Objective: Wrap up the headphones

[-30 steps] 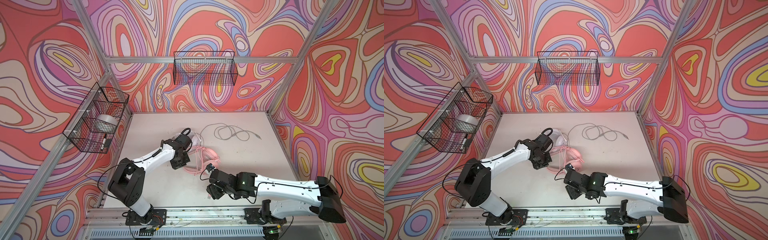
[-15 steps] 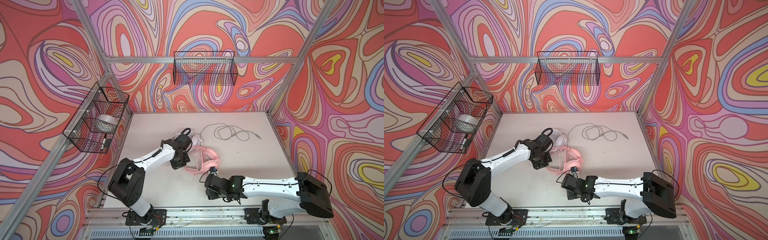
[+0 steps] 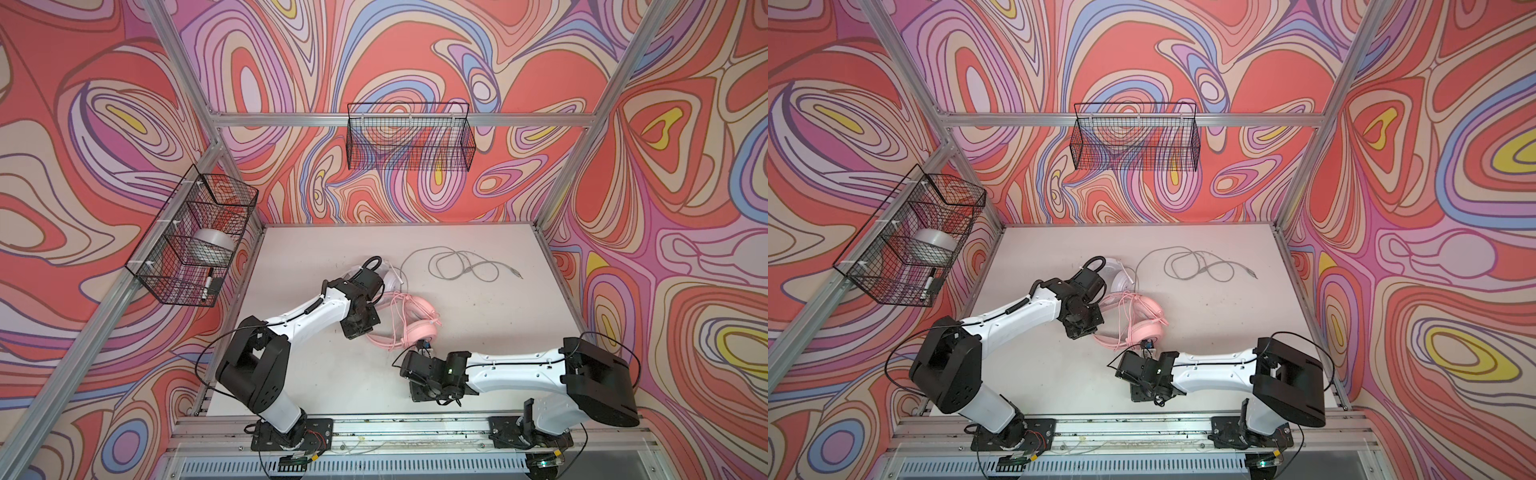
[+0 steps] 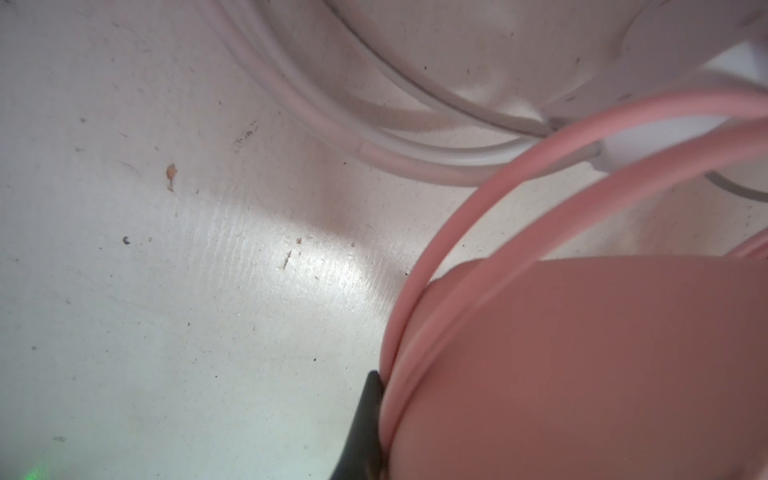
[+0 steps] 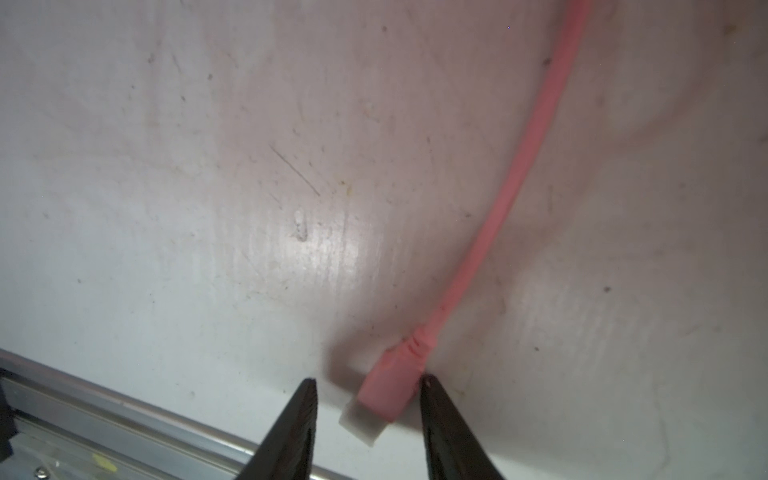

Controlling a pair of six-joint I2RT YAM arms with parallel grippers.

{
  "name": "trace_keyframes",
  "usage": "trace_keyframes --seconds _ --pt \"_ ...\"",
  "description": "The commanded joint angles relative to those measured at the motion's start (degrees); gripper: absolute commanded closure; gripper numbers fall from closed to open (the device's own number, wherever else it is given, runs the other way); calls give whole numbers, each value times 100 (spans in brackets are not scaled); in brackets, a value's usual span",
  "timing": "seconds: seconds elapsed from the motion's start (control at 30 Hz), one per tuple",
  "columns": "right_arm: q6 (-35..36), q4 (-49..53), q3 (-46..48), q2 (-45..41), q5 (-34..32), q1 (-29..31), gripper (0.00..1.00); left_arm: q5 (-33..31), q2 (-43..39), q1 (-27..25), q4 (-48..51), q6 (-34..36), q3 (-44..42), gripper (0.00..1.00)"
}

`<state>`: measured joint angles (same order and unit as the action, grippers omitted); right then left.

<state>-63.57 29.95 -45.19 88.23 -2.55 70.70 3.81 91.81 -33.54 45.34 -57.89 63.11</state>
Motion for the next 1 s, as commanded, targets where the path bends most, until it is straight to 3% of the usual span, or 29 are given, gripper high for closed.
trace_keyframes --seconds 0.0,0.47,0.63,0.8,0.97 --pt "-55 177 52 253 222 21 66 40 -158 -41 -79 -82 169 100" --pt "273 879 38 -293 -348 27 90 8 -240 -135 -26 -126 170 100" --pt "1227 1052 -188 -586 -488 30 100 3 -239 -252 -17 -213 198 100" --pt "2545 1105 -521 -934 -141 30 100 -5 -183 -396 -34 -302 242 100" --pt "3399 1207 -965 -970 398 30 100 16 -94 -482 -100 -363 295 100"
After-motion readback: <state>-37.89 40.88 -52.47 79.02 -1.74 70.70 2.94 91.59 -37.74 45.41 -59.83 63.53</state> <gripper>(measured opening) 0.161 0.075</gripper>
